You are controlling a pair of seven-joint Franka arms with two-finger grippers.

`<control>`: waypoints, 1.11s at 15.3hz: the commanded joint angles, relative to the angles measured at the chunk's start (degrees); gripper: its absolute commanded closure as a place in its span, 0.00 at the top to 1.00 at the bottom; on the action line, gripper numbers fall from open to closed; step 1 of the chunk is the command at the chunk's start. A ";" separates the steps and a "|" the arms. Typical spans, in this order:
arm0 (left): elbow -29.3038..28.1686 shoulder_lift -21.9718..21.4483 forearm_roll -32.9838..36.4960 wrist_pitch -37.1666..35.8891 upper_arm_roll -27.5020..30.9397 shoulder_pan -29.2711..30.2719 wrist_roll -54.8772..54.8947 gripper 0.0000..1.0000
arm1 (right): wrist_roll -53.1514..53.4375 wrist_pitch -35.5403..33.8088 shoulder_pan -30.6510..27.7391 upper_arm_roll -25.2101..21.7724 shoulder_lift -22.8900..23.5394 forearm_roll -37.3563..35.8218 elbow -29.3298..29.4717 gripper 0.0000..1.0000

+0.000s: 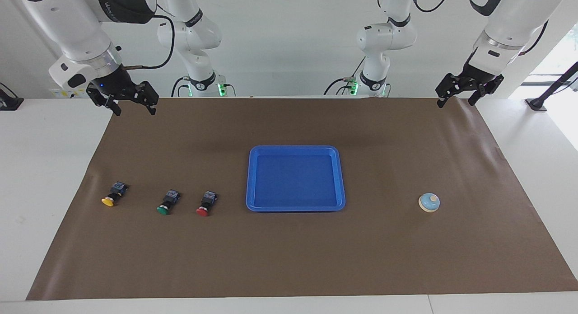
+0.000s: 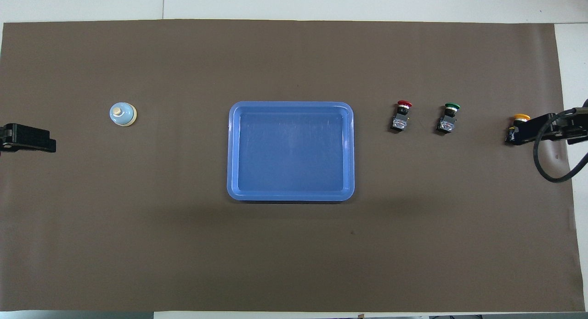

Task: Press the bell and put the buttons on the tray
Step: 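Lift the left gripper off the bell and draw it back, then reach the right gripper to the red button and grasp it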

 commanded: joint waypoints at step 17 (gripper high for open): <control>10.12 9.07 0.36 -1.09 0.70 0.34 0.05 1.00 | 17.69 24.15 5.80 0.66 8.13 -1.16 -12.82 1.00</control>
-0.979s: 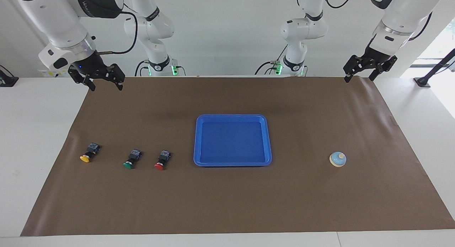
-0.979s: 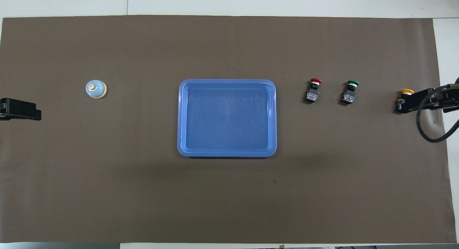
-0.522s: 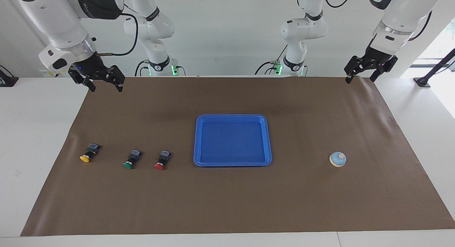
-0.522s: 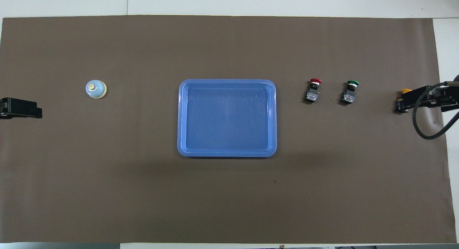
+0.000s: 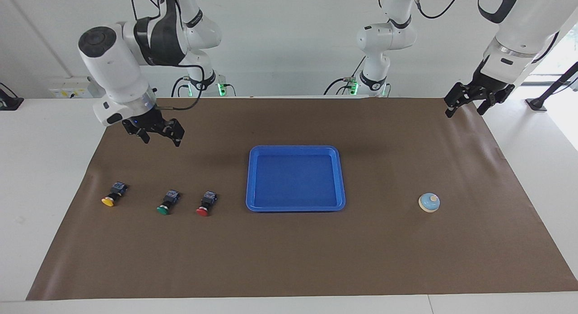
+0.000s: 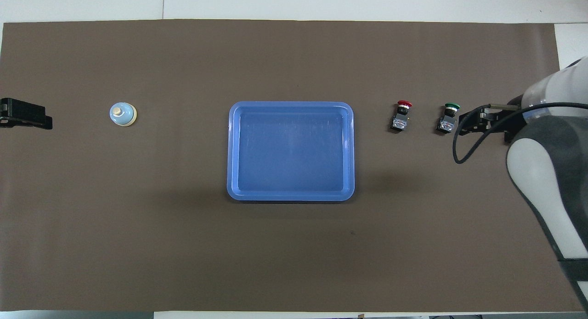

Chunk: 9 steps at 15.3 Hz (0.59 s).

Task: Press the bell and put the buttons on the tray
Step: 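Reach the right gripper to the red button and grasp it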

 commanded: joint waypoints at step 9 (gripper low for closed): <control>0.29 -0.48 0.36 -2.49 0.05 -0.38 -0.38 1.00 | 6.35 23.18 4.34 0.23 14.29 -5.85 -2.84 1.00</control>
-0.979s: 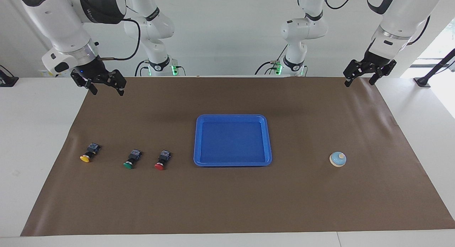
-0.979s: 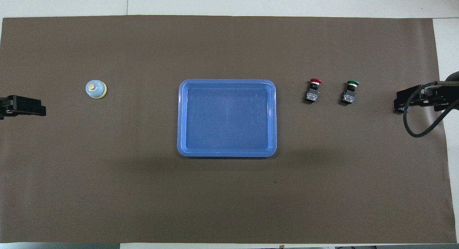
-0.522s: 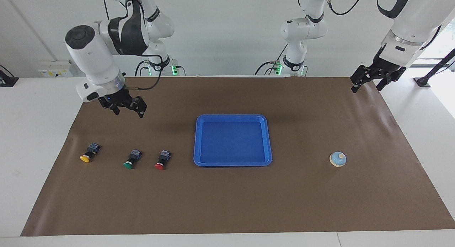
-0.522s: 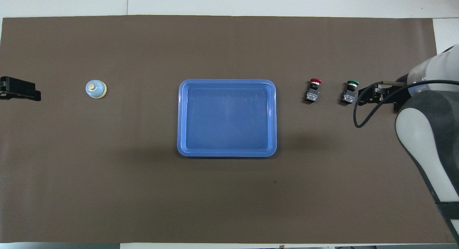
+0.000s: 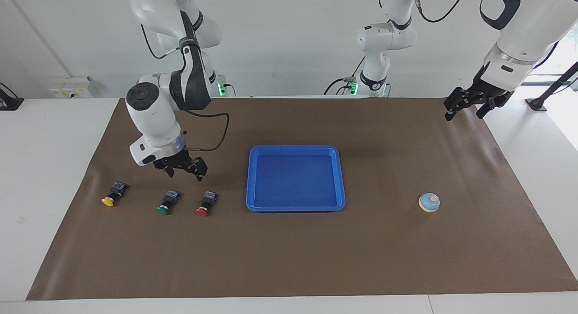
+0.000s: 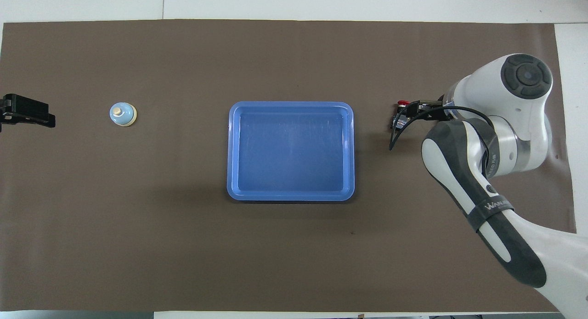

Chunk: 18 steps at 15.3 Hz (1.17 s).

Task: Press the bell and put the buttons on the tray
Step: 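Reach the right gripper to the red button and grasp it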

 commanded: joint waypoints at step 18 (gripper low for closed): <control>-0.18 -11.44 0.36 -1.62 0.23 -0.22 -0.38 1.00 | 4.91 9.11 3.01 0.26 10.88 -1.24 5.11 0.79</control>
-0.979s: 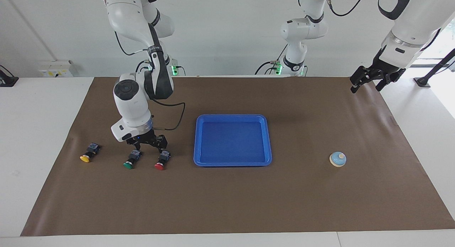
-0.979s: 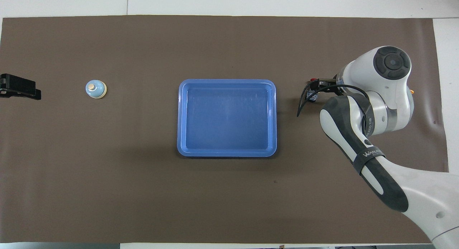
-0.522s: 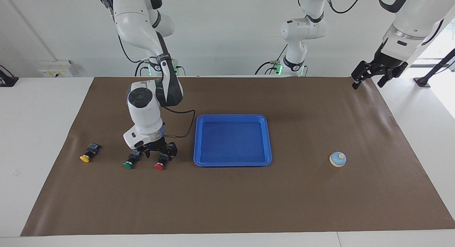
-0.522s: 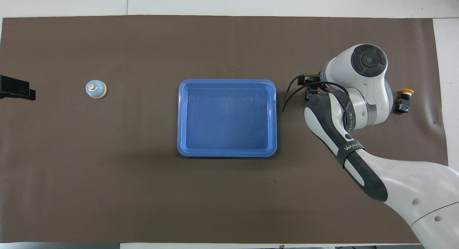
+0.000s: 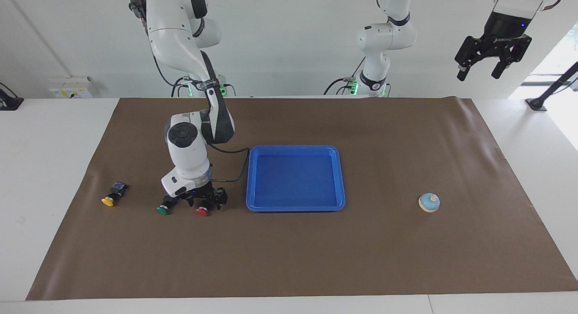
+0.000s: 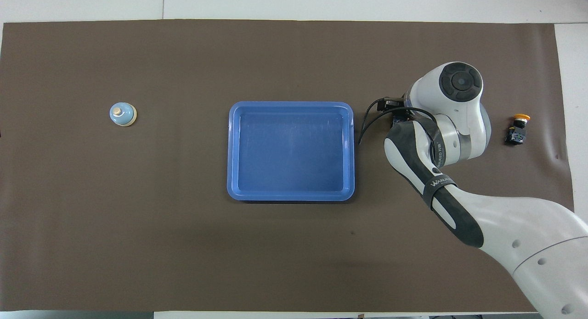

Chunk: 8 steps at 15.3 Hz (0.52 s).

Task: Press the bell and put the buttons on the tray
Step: 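Carry the red button over the blue tray and lower it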

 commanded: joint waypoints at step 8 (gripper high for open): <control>-0.42 -0.22 0.36 -2.98 0.20 -0.23 -0.38 1.00 | 0.90 0.38 -0.17 0.36 0.47 -0.23 0.37 0.00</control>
